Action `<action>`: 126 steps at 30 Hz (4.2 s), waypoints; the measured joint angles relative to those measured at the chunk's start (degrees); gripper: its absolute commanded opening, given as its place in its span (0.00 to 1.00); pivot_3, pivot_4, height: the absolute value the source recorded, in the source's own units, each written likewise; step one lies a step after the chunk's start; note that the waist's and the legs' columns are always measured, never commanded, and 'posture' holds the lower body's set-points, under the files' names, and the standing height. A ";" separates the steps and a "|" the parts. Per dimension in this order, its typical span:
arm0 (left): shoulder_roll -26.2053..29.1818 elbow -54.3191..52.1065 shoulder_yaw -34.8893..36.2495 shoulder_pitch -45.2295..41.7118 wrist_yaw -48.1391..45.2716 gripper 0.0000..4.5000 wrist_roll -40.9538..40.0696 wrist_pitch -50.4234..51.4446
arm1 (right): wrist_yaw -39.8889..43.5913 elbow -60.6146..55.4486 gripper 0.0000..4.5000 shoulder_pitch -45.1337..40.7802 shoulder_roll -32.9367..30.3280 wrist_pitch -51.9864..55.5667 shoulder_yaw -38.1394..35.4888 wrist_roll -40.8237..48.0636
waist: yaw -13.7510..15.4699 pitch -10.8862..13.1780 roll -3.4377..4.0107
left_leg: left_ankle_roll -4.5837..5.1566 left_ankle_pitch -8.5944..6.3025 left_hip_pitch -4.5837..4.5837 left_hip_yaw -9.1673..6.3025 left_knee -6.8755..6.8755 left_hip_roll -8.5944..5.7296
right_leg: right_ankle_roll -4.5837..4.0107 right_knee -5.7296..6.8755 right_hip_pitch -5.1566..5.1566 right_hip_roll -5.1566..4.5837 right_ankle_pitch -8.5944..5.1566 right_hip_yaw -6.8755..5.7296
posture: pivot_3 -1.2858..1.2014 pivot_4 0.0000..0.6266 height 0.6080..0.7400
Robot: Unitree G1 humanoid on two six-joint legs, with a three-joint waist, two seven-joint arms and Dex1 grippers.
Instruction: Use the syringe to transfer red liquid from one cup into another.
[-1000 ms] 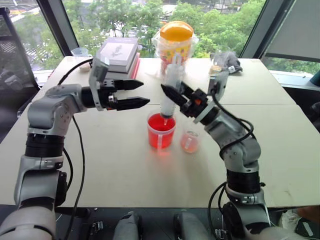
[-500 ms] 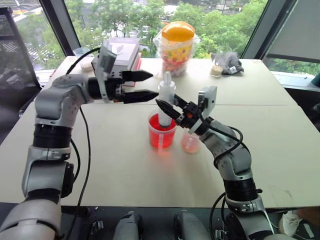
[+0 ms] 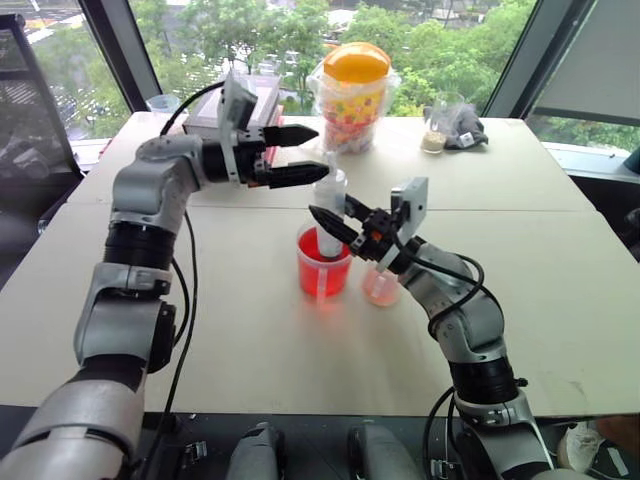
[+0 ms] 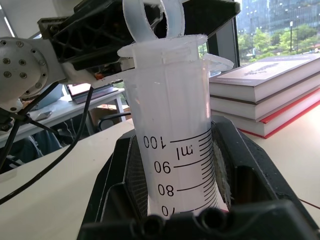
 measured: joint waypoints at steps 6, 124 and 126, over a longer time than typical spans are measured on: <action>-2.80 2.41 -0.27 -0.85 -0.13 0.61 2.04 -2.35 | -0.34 0.03 0.31 0.27 -0.88 0.07 -0.17 -0.23 | -0.07 0.00 0.00 | 0.00 0.00 0.00 0.00 0.00 0.00 | 0.00 0.00 0.00 0.00 0.00 0.00 | 0.52 0.24 1.00; -10.32 7.00 1.67 -9.04 -7.63 0.99 0.67 -0.61 | -13.71 -16.96 0.31 9.29 -8.74 9.68 -12.12 10.43 | -0.02 0.00 -0.01 | 0.02 -0.01 -0.04 -0.08 0.01 -0.02 | 0.01 -0.02 0.00 0.02 0.00 -0.01 | 0.52 0.24 1.00; -10.85 6.05 1.38 -9.04 -7.88 0.99 0.66 -0.54 | -13.76 -16.96 0.31 9.30 -8.56 9.53 -12.04 10.24 | 0.03 0.00 -0.01 | 0.02 -0.01 -0.04 -0.09 0.01 -0.02 | 0.01 -0.02 0.00 0.02 -0.01 -0.01 | 0.52 0.24 1.00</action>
